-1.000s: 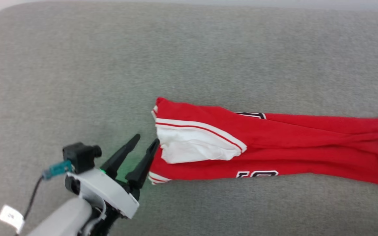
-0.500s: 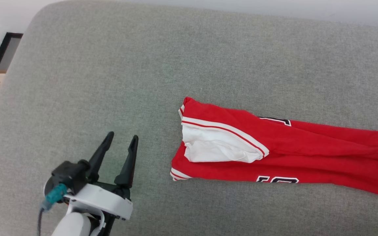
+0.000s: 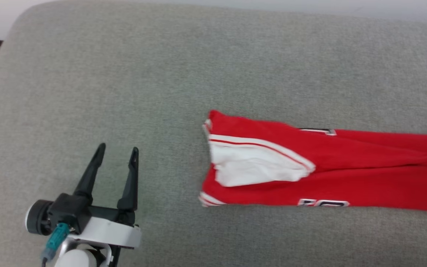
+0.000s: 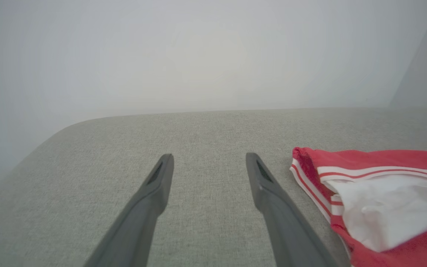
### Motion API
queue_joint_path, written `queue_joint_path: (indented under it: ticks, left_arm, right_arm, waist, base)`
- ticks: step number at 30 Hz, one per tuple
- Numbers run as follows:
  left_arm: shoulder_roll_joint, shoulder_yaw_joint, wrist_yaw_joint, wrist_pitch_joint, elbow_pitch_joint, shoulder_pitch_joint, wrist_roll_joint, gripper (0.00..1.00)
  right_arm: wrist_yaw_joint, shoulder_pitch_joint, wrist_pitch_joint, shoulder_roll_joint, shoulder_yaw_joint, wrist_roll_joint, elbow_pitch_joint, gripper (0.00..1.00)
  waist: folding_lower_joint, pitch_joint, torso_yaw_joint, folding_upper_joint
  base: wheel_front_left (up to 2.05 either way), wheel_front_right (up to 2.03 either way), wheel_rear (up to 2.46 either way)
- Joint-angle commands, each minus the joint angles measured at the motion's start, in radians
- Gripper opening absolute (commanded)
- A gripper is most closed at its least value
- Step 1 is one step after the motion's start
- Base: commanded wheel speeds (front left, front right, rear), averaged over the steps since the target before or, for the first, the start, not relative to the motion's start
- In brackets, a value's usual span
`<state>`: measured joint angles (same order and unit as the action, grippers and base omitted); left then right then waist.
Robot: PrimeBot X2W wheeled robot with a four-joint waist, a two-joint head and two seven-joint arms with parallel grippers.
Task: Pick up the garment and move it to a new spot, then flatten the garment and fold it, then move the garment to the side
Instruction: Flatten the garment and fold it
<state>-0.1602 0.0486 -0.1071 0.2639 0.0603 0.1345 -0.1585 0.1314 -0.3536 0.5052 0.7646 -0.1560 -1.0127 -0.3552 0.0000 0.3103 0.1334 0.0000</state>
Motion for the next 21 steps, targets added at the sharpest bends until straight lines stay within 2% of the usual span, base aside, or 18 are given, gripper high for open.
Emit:
queue_joint_path:
  ticks: [1,8,14,18,21]
  left_arm:
    - [0.007,-0.013,-0.008,0.0,-0.009,-0.007,0.016,1.0]
    - [0.025,-0.037,-0.022,0.0,-0.056,-0.001,0.033,1.0]
    - [0.009,-0.008,-0.023,0.0,-0.093,0.015,0.044,1.0]
    - [-0.004,0.02,-0.023,0.0,-0.099,0.019,0.037,1.0]
    - [-0.005,0.025,-0.023,0.0,-0.093,0.02,0.039,1.0]
  right_arm:
    - [-0.002,0.002,-0.016,0.014,0.033,0.016,-0.017,0.0]
    - [-0.002,0.019,-0.085,0.059,0.185,0.019,-0.104,0.0]
    - [-0.002,0.032,-0.13,0.095,0.3,0.01,-0.17,0.0]
    - [-0.002,0.037,-0.136,0.084,0.324,0.016,-0.152,0.0]
    - [-0.002,0.046,-0.121,0.068,0.298,0.037,-0.104,0.0]
  waist:
    - [0.0,0.015,-0.023,0.0]
    - [0.0,0.037,-0.076,0.0]
    - [0.0,0.046,-0.108,0.0]
    - [0.0,0.043,-0.119,0.0]
    - [0.0,0.037,-0.122,0.0]
  base:
    - [0.0,0.0,0.0]
    - [0.0,0.0,0.0]
    - [0.0,0.0,0.0]
    - [0.0,0.0,0.0]
    - [0.0,0.0,0.0]
